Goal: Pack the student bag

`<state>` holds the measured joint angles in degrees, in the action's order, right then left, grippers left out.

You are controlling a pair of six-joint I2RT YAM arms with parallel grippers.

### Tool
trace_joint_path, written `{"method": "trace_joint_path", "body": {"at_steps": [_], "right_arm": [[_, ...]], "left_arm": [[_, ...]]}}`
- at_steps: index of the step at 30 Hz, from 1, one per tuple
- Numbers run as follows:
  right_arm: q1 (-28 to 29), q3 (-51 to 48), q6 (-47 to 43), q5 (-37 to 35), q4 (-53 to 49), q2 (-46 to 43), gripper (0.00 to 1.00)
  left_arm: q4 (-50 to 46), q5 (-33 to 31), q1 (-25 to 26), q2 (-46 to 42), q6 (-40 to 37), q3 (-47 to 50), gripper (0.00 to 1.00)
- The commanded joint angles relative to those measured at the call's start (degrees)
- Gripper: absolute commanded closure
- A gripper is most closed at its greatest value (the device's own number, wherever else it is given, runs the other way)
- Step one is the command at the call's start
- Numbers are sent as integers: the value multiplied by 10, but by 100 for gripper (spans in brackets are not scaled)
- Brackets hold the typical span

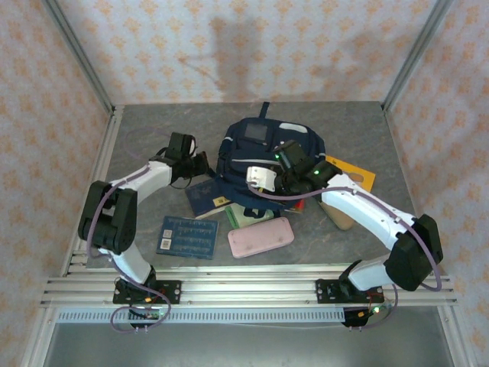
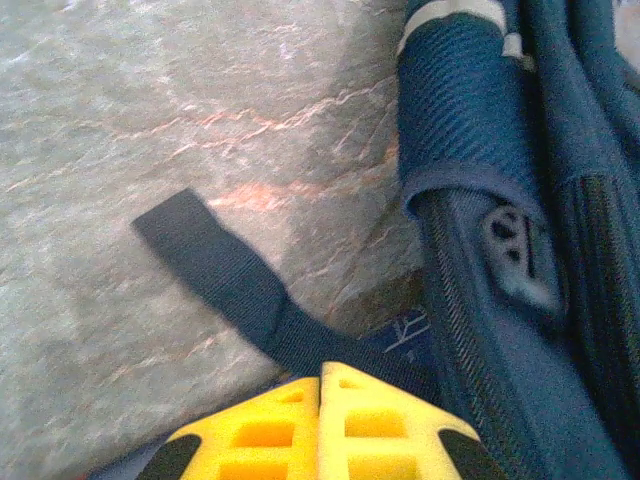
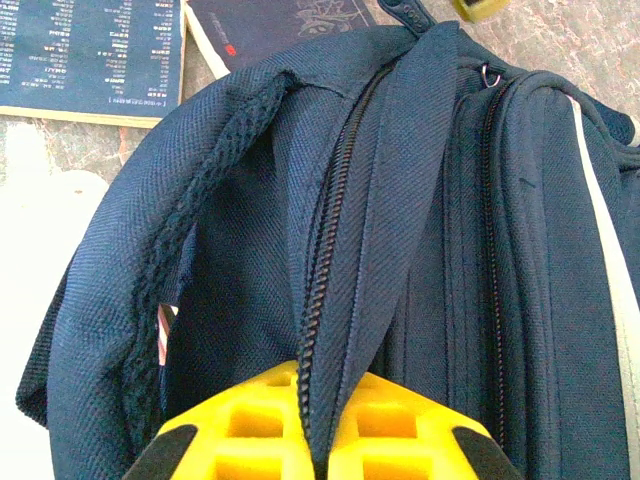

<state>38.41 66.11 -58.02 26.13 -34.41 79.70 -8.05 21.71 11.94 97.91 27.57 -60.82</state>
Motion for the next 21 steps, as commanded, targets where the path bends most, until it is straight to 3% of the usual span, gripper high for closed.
{"method": "trace_joint_path", "body": {"at_steps": [1, 4, 9, 14, 21], "right_arm": [[-1, 9, -11, 20, 9, -20, 100], [-3, 10, -16, 19, 3, -20, 100], [-5, -1, -26, 24, -7, -29, 100], [-8, -15, -20, 26, -2, -40, 100], [-9, -36, -9, 25, 8, -58, 100]], "left_arm": [[24, 35, -2, 5, 8, -30, 100], [0, 48, -2, -40, -10, -18, 97], [-96, 106, 3, -107, -75, -6, 63], [-172, 122, 45, -129, -117, 0, 43], [-234, 108, 68, -114, -149, -1, 46]]}}
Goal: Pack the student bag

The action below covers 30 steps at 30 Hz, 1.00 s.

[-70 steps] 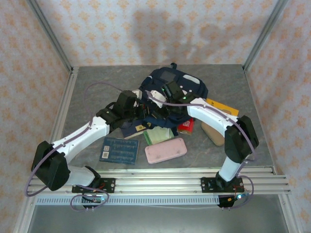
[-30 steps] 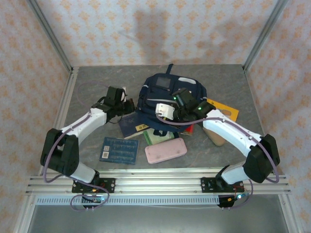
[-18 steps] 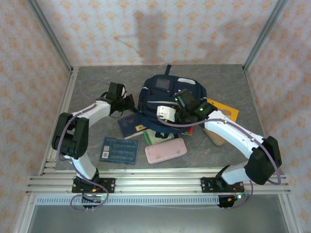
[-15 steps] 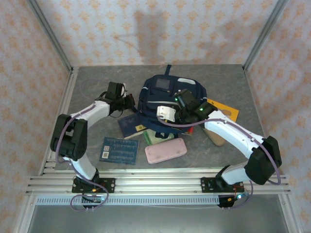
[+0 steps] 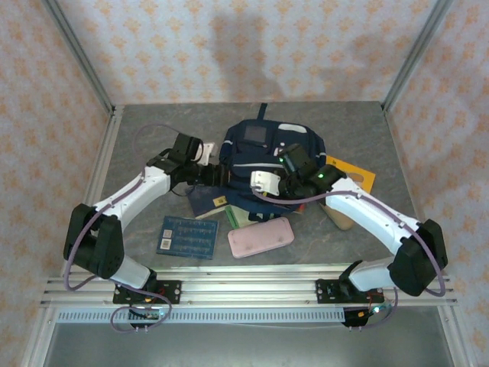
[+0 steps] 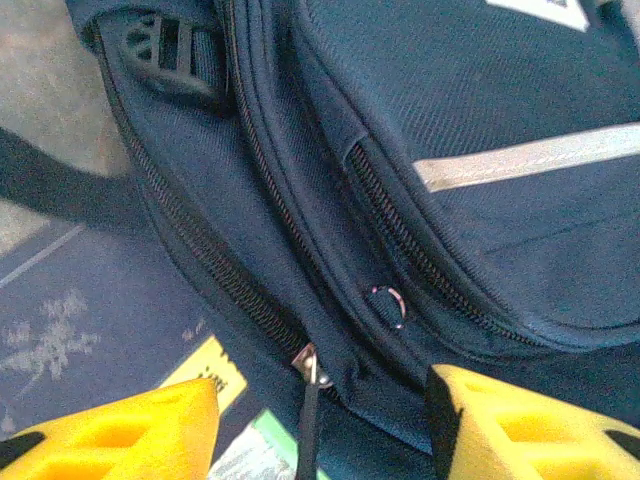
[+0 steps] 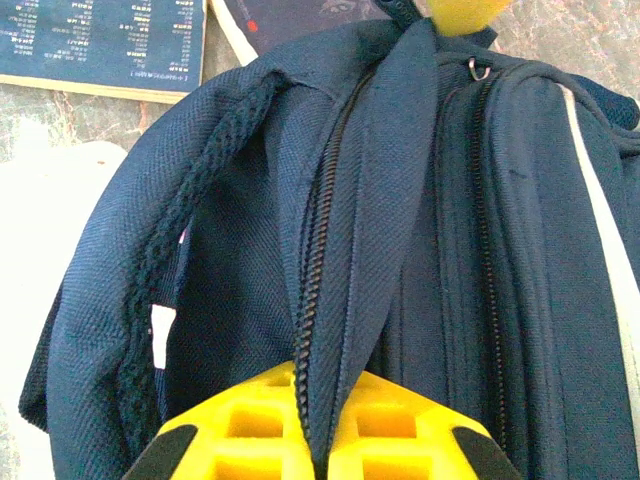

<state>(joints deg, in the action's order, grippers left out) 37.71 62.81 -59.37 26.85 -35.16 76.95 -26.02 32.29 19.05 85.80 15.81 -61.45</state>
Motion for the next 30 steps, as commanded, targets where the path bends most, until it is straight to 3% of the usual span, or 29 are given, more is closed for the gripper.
{"method": "trace_joint_path", "body": {"at_steps": [1, 6, 11, 13, 18, 20, 21, 25, 30], "right_arm": [[-3, -5, 5, 18, 14, -32, 100], [-3, -15, 9, 16, 14, -42, 100], [-6, -22, 9, 13, 16, -49, 100], [-8, -26, 11, 14, 18, -51, 100], [-12, -38, 18, 6, 27, -54, 100], [-16, -45, 27, -6, 36, -54, 100], [-18, -49, 31, -12, 39, -53, 97], [-22, -48, 90, 10, 46, -67, 59], [-19, -23, 228, 103, 48, -124, 50]], "left_arm": [[-56, 4, -2, 8, -32, 6, 47], [-53, 23, 0, 26, -29, 1, 62], [-50, 36, 12, 50, -25, -2, 60], [-47, 40, 13, 57, -23, -2, 64], [-20, 72, 13, 62, -7, -4, 99], [-4, 80, 13, 56, 4, -4, 100], [3, 85, 13, 52, 11, -3, 100], [31, 97, 15, 34, 36, 7, 100], [59, 95, 23, -5, 65, 20, 100]]}}
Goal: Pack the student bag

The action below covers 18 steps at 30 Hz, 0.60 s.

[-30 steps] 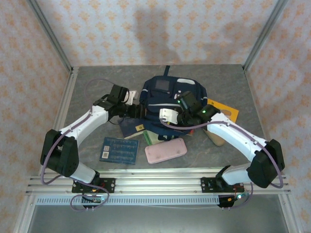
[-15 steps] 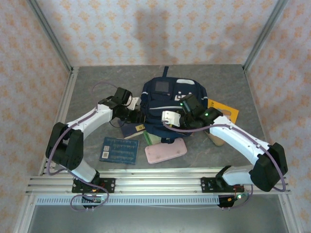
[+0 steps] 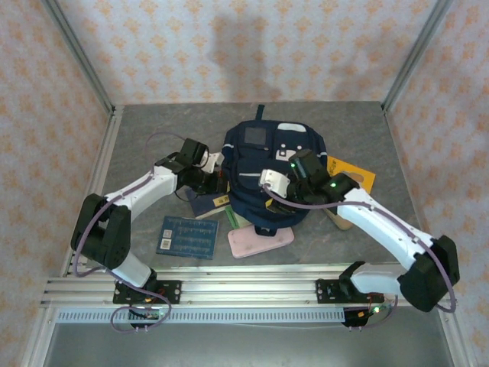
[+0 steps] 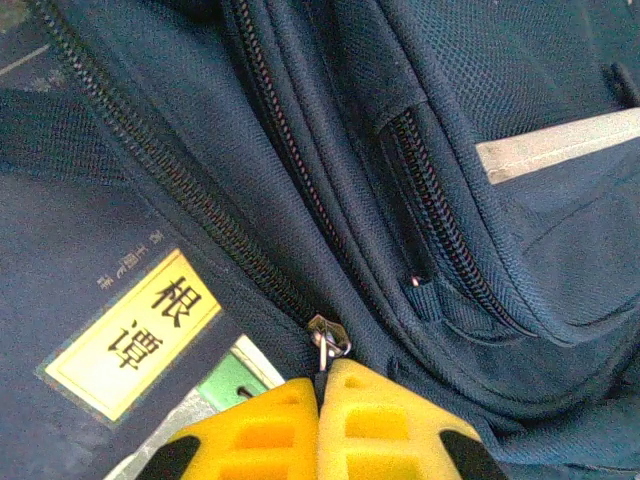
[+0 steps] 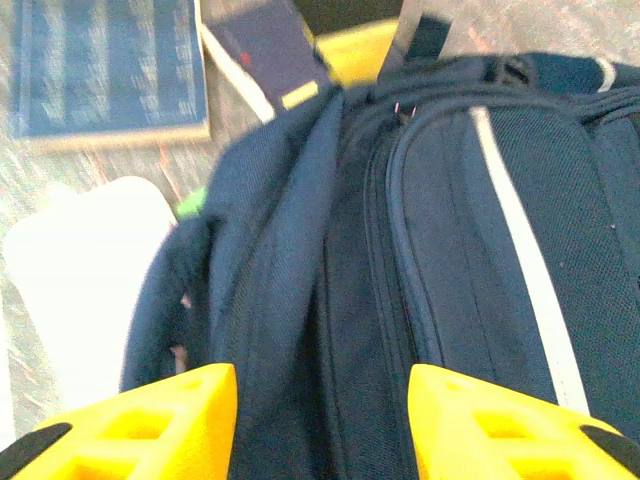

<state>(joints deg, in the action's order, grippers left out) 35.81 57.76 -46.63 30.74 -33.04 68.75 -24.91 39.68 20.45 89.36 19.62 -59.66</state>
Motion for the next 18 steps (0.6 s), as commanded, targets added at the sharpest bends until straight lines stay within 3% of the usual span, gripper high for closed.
{"method": "trace_joint_path", "body": {"at_steps": [1, 5, 9, 15, 18], "right_arm": [[2, 28, 140, 66, 37, -53, 51], [9, 30, 270, -1, 74, -84, 56], [27, 34, 274, -32, 52, -68, 57], [42, 77, 256, -69, -4, 30, 54], [48, 90, 250, -67, -5, 68, 57]], "left_arm": [[52, 19, 13, -48, 32, 2, 100], [66, 8, 34, -69, 49, -4, 100], [88, 3, 55, -79, 69, -7, 100], [88, -7, 76, -82, 72, -10, 100], [90, -11, 77, -86, 73, -3, 100]]}}
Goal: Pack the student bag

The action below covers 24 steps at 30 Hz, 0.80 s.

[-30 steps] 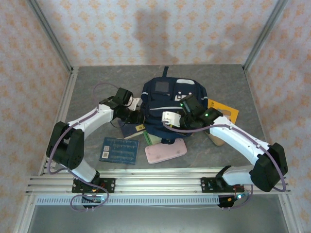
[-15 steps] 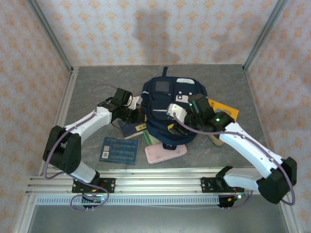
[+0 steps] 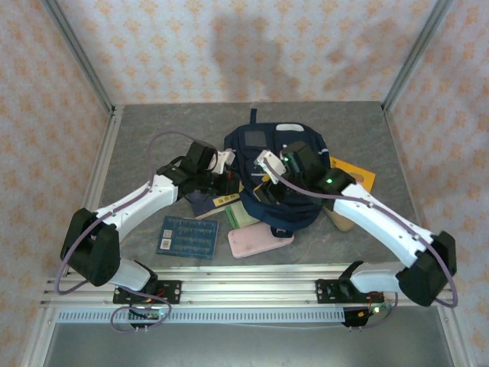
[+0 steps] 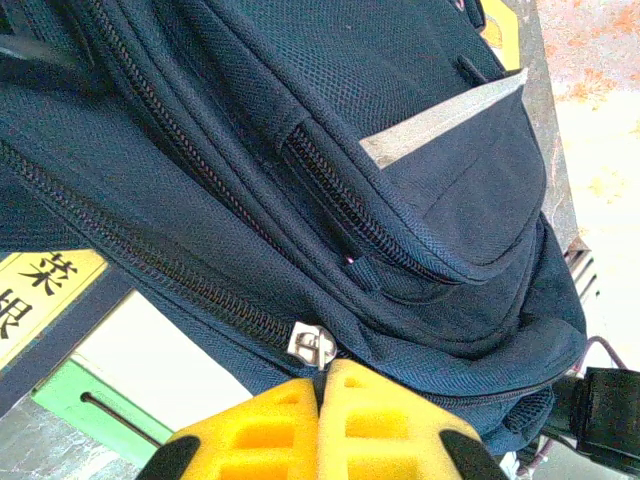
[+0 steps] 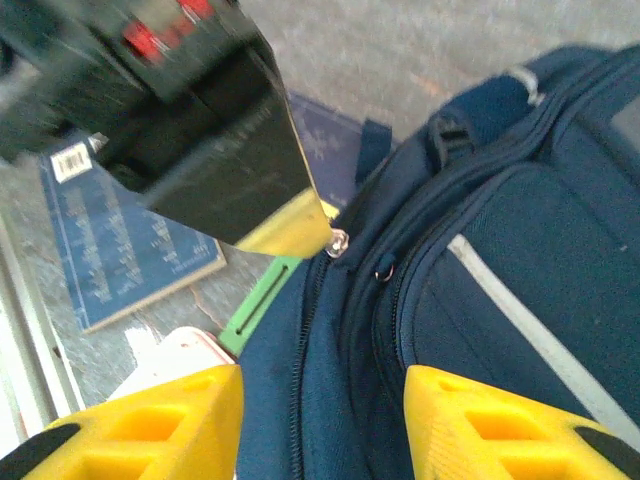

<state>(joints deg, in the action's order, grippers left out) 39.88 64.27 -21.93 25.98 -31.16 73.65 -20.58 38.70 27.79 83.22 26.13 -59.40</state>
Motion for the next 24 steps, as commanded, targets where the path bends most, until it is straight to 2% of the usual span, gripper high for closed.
{"method": "trace_joint_path", "body": {"at_steps": [1, 9, 11, 16, 24], "right_arm": [[11, 29, 1, -18, -29, 30, 58], [27, 25, 0, -32, -44, 76, 60], [27, 19, -2, -51, -39, 83, 64], [27, 20, -17, -101, -43, 100, 100], [27, -6, -32, -125, -43, 88, 100]], "left_arm": [[47, -2, 4, -26, 9, -4, 100], [41, -6, 5, -39, 5, 3, 100], [40, -9, 5, -42, 3, 6, 100], [31, -19, 5, -46, -8, 12, 100], [13, -37, 4, -46, -28, 9, 100]]}}
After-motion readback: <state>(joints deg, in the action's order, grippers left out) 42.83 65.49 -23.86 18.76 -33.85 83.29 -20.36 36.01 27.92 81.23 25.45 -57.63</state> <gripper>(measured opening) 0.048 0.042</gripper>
